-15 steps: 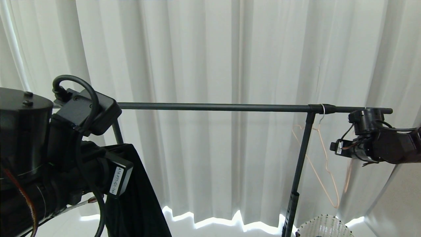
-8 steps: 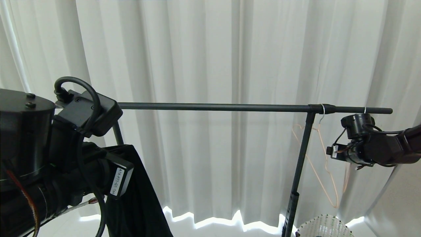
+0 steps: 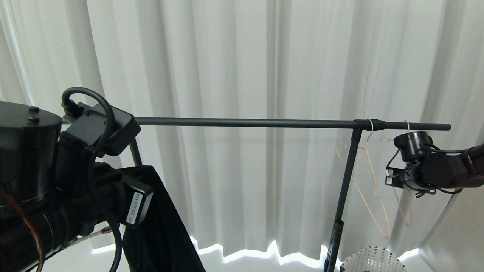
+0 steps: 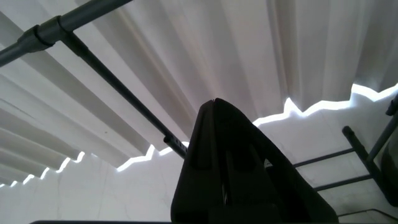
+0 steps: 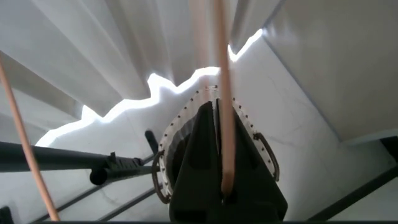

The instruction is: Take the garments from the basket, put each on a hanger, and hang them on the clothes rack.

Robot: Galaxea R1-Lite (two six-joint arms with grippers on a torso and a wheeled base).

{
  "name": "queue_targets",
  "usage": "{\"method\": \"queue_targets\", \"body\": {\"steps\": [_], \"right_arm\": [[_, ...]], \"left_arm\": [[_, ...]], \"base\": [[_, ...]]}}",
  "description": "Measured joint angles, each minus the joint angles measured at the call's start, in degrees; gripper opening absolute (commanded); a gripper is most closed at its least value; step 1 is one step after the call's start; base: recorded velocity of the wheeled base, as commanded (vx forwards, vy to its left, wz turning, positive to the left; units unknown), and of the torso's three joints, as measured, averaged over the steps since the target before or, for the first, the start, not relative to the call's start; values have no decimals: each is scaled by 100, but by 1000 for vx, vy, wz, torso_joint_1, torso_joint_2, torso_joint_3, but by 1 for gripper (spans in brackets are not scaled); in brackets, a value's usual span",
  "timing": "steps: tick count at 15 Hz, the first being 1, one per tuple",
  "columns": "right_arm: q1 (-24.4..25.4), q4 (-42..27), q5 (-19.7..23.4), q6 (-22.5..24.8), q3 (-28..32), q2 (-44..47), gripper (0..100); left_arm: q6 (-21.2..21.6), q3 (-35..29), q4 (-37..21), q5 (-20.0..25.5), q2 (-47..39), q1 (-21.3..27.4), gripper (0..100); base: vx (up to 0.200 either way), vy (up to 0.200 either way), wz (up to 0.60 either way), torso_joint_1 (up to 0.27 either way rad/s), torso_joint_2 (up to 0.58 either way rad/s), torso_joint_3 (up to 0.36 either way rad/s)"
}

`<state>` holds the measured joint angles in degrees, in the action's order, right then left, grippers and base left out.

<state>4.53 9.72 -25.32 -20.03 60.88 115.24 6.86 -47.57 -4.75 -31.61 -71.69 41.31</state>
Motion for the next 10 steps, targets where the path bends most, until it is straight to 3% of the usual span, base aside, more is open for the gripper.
{"method": "queue_targets", "body": {"steps": [10], "right_arm": [[-27, 43, -10, 191, -319, -702, 0]], "left_arm": [[27, -24, 2, -9, 113, 6, 0]], "base": [[0, 0, 0, 0, 0, 0]]}}
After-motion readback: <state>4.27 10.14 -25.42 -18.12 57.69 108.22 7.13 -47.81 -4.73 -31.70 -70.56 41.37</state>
